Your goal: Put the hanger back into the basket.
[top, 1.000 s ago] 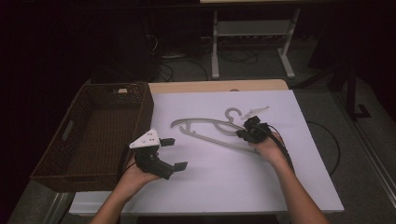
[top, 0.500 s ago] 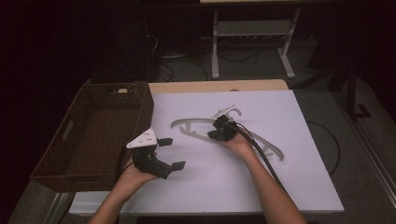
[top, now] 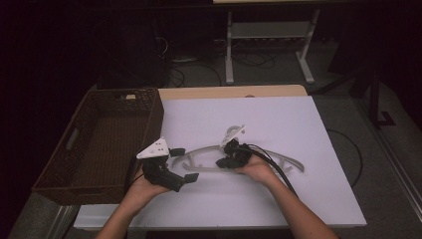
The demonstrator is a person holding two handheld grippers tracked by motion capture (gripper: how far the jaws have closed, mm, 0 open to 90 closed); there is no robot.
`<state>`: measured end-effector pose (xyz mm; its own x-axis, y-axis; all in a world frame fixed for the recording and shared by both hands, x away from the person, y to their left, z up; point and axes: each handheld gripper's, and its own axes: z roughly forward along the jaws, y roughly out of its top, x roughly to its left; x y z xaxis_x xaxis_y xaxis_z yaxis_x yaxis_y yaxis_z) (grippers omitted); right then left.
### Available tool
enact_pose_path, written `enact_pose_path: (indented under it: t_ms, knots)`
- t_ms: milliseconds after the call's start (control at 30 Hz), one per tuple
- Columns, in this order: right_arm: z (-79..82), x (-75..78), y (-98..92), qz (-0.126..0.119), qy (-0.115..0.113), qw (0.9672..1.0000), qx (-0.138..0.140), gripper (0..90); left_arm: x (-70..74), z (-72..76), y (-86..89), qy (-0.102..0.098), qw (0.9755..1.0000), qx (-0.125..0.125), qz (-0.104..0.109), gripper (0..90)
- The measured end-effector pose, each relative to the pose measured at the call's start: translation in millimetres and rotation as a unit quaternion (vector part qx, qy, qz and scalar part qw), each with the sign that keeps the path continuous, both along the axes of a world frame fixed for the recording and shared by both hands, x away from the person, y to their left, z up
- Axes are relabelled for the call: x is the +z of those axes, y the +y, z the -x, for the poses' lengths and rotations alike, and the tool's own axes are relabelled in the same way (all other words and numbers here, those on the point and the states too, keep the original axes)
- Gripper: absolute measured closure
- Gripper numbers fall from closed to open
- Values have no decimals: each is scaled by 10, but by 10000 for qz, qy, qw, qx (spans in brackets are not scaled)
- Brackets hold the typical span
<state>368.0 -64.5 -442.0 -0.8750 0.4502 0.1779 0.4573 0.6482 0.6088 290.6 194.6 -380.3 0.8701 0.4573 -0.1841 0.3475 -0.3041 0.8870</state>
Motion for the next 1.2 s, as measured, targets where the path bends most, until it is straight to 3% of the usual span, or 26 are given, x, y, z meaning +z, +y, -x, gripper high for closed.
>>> enact_pose_path:
  t_ms: [167,333,500,600,833,1033,1200]
  knots:
    - [246,0,-13,62,-51,9989,473,895,1,0,-2,-17,10000,-1,4,0]
    - [414,9,-27,97,-78,9978,645,895,-7,-3,-16,9,10000,-24,-25,0]
    - [442,114,-112,-63,-222,9987,445,895,-31,-4,-20,35,10000,-19,-2,0]
    - [502,223,-225,-245,-264,9992,162,894,-38,-10,-7,24,10000,-3,4,0]
    - [688,359,-554,-553,-453,9966,-412,886,-59,-5,-3,30,10000,-21,7,0]
    - [864,329,-751,-647,-547,9941,-672,892,-97,-11,-5,55,10000,-33,14,0]
    - [966,193,-778,-572,-524,9943,-736,893,-148,-30,-15,86,10000,-22,-25,0]
